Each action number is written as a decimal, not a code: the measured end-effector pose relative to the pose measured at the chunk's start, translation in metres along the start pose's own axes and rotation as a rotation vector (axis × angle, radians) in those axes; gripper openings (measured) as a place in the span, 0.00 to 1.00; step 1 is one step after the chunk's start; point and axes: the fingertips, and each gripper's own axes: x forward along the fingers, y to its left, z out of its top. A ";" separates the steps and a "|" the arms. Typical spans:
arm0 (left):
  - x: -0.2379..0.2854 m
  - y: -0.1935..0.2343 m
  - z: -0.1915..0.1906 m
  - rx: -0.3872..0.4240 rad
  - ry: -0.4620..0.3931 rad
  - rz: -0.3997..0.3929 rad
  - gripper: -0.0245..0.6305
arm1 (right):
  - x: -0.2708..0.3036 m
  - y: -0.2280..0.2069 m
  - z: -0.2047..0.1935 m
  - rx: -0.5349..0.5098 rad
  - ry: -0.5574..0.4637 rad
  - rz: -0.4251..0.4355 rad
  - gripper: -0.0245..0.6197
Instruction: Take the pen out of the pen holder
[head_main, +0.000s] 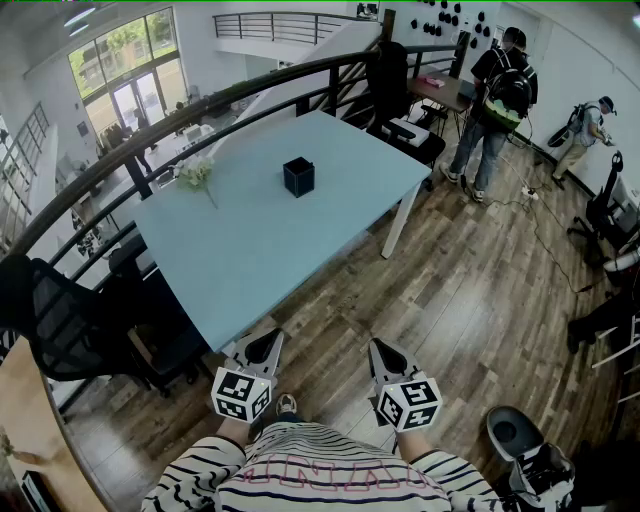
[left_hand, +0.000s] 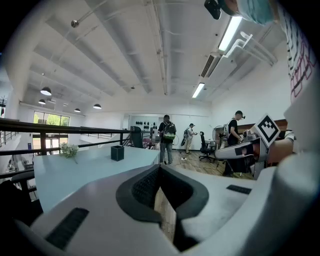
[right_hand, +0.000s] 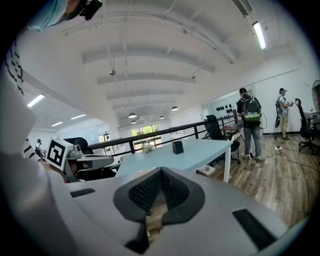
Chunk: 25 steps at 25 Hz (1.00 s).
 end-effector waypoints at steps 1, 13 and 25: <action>-0.001 -0.004 0.001 0.001 -0.006 -0.002 0.07 | -0.002 0.000 0.001 -0.003 -0.004 0.002 0.08; -0.014 -0.028 0.008 -0.014 -0.063 0.002 0.07 | -0.023 -0.001 0.006 0.033 -0.076 0.050 0.08; 0.056 0.016 0.018 -0.052 -0.071 -0.042 0.27 | 0.045 -0.033 0.026 0.071 -0.078 0.056 0.28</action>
